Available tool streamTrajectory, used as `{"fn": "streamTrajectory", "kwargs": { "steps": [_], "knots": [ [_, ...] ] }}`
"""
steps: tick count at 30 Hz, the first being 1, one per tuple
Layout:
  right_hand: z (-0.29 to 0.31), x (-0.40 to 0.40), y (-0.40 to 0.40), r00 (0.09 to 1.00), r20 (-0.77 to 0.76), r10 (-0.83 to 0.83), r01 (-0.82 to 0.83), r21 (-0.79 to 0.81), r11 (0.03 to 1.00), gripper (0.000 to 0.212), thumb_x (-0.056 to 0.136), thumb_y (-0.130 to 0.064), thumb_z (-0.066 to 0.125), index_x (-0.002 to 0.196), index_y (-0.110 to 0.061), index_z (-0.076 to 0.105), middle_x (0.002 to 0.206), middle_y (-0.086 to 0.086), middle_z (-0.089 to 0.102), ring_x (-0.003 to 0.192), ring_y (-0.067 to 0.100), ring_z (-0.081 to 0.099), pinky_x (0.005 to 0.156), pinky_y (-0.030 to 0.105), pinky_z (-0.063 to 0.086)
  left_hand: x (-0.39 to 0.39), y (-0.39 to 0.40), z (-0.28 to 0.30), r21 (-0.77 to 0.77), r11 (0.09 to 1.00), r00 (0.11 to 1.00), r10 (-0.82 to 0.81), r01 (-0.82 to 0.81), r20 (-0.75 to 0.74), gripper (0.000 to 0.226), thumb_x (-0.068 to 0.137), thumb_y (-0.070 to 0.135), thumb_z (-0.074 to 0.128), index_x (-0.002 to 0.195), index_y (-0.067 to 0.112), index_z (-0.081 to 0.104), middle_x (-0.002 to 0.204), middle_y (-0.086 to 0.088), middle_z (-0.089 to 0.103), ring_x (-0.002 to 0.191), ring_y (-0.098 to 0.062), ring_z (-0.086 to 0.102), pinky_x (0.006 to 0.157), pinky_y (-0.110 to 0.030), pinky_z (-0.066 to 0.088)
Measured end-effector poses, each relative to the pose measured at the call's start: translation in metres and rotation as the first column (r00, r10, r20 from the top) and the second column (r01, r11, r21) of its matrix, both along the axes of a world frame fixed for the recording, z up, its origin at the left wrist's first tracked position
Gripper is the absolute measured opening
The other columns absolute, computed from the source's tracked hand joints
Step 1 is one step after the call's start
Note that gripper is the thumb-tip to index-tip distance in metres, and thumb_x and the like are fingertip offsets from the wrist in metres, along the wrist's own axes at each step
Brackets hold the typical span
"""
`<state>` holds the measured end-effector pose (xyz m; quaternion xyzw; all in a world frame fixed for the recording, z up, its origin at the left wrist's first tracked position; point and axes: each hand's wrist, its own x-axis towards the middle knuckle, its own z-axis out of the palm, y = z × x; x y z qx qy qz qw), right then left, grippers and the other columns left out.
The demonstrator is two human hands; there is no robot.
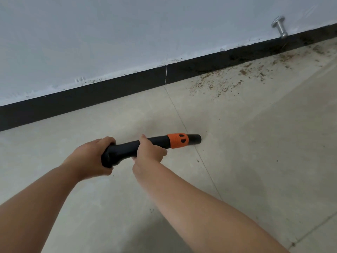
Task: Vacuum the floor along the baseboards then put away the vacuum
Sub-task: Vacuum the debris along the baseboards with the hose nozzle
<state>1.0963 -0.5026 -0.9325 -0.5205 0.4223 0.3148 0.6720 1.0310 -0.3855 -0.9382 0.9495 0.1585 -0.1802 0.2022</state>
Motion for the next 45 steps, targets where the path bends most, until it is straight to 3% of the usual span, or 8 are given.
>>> {"fn": "streamTrajectory", "kwargs": {
  "steps": [4, 12, 16, 21, 28, 38, 42, 45],
  "knots": [
    [0.001, -0.015, 0.001, 0.998, -0.052, -0.028, 0.03, 0.032, 0.999, 0.062, 0.083, -0.012, 0.069, 0.132, -0.008, 0.032, 0.096, 0.004, 0.049, 0.085, 0.024, 0.054, 0.089, 0.043, 0.053, -0.007, 0.008, 0.006, 0.031, 0.999, 0.996, -0.033, 0.035, -0.077, 0.038, 0.063, 0.015, 0.069, 0.083, 0.037, 0.044, 0.078, 0.013, 0.056, 0.07, -0.006, 0.052, 0.054, -0.016, 0.035],
    [0.009, -0.024, -0.006, 0.993, -0.101, -0.059, 0.063, 0.038, 0.997, 0.056, 0.083, -0.011, 0.068, 0.129, -0.009, 0.035, 0.087, 0.001, 0.046, 0.077, 0.023, 0.052, 0.076, 0.036, 0.056, -0.006, 0.012, 0.003, 0.106, 0.989, 0.986, -0.088, 0.103, -0.142, 0.04, 0.065, 0.015, 0.067, 0.091, 0.036, 0.044, 0.079, 0.014, 0.054, 0.071, -0.007, 0.05, 0.052, -0.016, 0.032],
    [0.004, -0.018, -0.01, 0.997, -0.067, -0.048, 0.049, 0.008, 0.999, 0.056, 0.084, -0.012, 0.068, 0.129, -0.008, 0.035, 0.097, 0.005, 0.05, 0.08, 0.023, 0.052, 0.083, 0.04, 0.055, -0.002, 0.002, 0.0, 0.103, 0.988, 0.98, -0.091, 0.111, -0.179, 0.039, 0.066, 0.022, 0.067, 0.094, 0.034, 0.042, 0.082, 0.013, 0.053, 0.076, -0.01, 0.052, 0.057, -0.02, 0.037],
    [0.003, 0.013, -0.019, 0.999, 0.021, -0.024, 0.025, -0.046, 0.999, 0.051, 0.09, -0.018, 0.06, 0.134, -0.006, 0.037, 0.127, 0.013, 0.054, 0.108, 0.031, 0.057, 0.097, 0.045, 0.047, 0.021, -0.026, 0.005, 0.141, 0.983, 0.984, -0.091, 0.114, -0.156, 0.038, 0.067, 0.032, 0.068, 0.093, 0.027, 0.041, 0.077, 0.011, 0.051, 0.073, -0.013, 0.053, 0.052, -0.021, 0.037],
    [0.001, 0.042, -0.032, 0.997, 0.069, -0.015, 0.022, -0.089, 0.996, 0.049, 0.093, -0.028, 0.055, 0.134, -0.007, 0.038, 0.126, 0.013, 0.056, 0.109, 0.032, 0.057, 0.095, 0.04, 0.047, 0.048, -0.049, 0.006, 0.181, 0.974, 0.988, -0.12, 0.137, -0.099, 0.039, 0.067, 0.036, 0.067, 0.093, 0.025, 0.041, 0.075, 0.01, 0.048, 0.069, -0.014, 0.051, 0.051, -0.022, 0.035],
    [-0.003, 0.016, -0.018, 0.997, 0.007, -0.073, 0.073, 0.038, 0.997, 0.051, 0.093, -0.025, 0.055, 0.135, -0.008, 0.033, 0.122, 0.012, 0.055, 0.105, 0.03, 0.058, 0.095, 0.042, 0.048, 0.024, -0.026, 0.004, 0.106, 0.991, 0.992, -0.064, 0.076, -0.111, 0.036, 0.065, 0.022, 0.069, 0.09, 0.027, 0.044, 0.076, 0.01, 0.052, 0.07, -0.013, 0.052, 0.054, -0.023, 0.039],
    [-0.003, -0.009, -0.006, 0.994, -0.083, -0.076, 0.085, 0.118, 0.989, 0.047, 0.093, -0.021, 0.056, 0.132, -0.007, 0.034, 0.105, 0.008, 0.05, 0.092, 0.027, 0.053, 0.094, 0.046, 0.049, 0.003, -0.005, 0.002, 0.105, 0.994, 0.991, -0.012, 0.026, -0.132, 0.039, 0.065, 0.014, 0.069, 0.091, 0.028, 0.044, 0.076, 0.011, 0.051, 0.071, -0.013, 0.051, 0.053, -0.021, 0.036],
    [-0.003, -0.015, -0.003, 0.993, -0.09, -0.073, 0.085, 0.143, 0.986, 0.045, 0.092, -0.02, 0.057, 0.13, -0.008, 0.036, 0.105, 0.008, 0.051, 0.09, 0.025, 0.053, 0.093, 0.047, 0.049, -0.002, 0.0, 0.002, 0.12, 0.992, 0.99, -0.011, 0.028, -0.143, 0.039, 0.066, 0.015, 0.069, 0.093, 0.028, 0.044, 0.077, 0.011, 0.05, 0.072, -0.013, 0.051, 0.055, -0.023, 0.039]
  ]
}}
